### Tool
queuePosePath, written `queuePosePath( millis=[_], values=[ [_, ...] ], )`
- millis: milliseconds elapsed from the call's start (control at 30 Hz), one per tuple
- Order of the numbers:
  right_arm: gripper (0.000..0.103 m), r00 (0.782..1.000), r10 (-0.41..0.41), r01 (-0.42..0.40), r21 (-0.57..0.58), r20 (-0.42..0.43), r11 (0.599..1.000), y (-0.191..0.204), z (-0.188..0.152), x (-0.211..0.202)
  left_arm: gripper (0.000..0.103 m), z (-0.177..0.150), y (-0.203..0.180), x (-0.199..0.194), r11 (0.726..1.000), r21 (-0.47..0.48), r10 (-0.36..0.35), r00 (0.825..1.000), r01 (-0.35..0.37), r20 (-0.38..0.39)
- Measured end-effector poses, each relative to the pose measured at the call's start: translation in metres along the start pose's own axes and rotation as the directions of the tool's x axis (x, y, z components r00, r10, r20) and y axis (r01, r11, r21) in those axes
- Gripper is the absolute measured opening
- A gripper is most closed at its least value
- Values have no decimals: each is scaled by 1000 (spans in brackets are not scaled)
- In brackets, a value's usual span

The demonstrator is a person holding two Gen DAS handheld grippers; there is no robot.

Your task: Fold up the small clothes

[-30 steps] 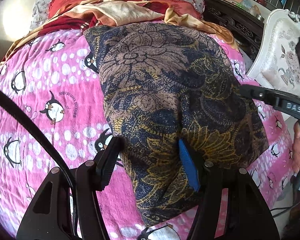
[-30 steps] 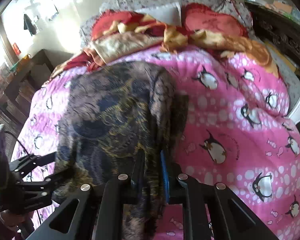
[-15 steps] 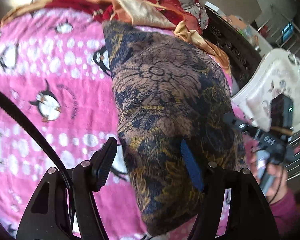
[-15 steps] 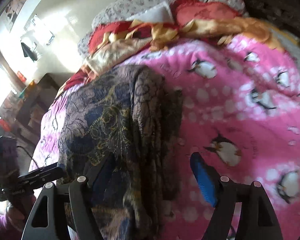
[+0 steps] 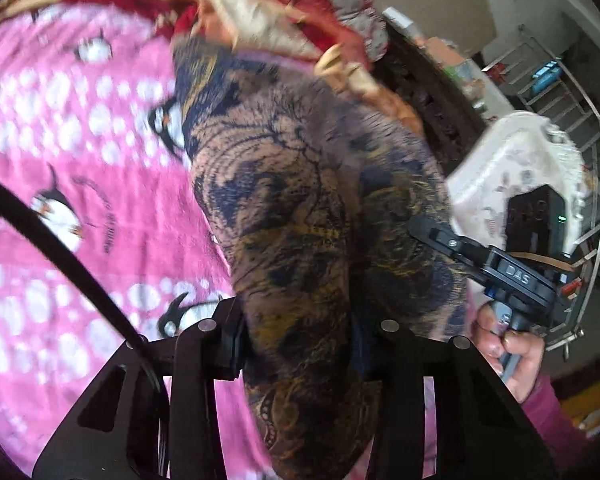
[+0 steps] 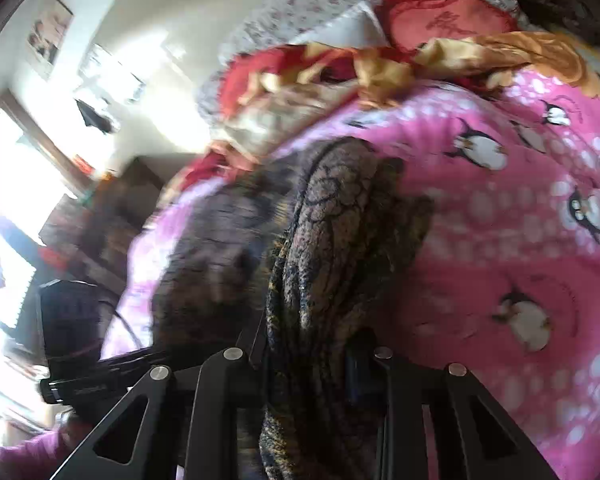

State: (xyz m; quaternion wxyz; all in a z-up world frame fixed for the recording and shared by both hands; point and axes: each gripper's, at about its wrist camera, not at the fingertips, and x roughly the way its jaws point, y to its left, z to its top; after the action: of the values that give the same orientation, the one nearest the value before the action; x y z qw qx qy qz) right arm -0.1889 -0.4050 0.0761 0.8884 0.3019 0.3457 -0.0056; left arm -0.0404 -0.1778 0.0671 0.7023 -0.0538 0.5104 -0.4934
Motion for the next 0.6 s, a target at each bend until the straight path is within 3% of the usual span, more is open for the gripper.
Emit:
queuePosePath(
  millis=[67, 233, 300, 367, 433, 533, 600],
  values=[
    [26, 999, 41, -41, -24, -14, 999, 21, -5, -6, 39, -5, -6, -31, 999, 22, 33, 999, -33, 20],
    [26, 988, 108, -108, 10, -110, 994, 60, -35, 7, 39, -30, 7, -77, 993, -25, 116, 993, -116, -33],
    [31, 984, 58, -60, -6, -169, 998, 67, -51, 23, 39, -48, 20, -80, 983, -32, 179, 982, -181, -54],
    [38, 968, -56, 48, -38, -245, 998, 69, -65, 37, 39, -68, 34, -72, 967, -36, 246, 963, -251, -107],
    [40, 964, -135, 116, -93, -230, 989, 77, -71, 33, 41, -83, 42, -71, 958, -50, 277, 954, -284, -112],
    [40, 975, -155, 129, -161, -159, 978, 103, -72, 10, 48, -89, 36, -83, 950, -52, 305, 951, -307, -54],
    [40, 983, -145, 116, -223, -117, 968, 125, -75, 0, 52, -90, 29, -89, 937, -38, 346, 938, -347, -13]
  ],
)
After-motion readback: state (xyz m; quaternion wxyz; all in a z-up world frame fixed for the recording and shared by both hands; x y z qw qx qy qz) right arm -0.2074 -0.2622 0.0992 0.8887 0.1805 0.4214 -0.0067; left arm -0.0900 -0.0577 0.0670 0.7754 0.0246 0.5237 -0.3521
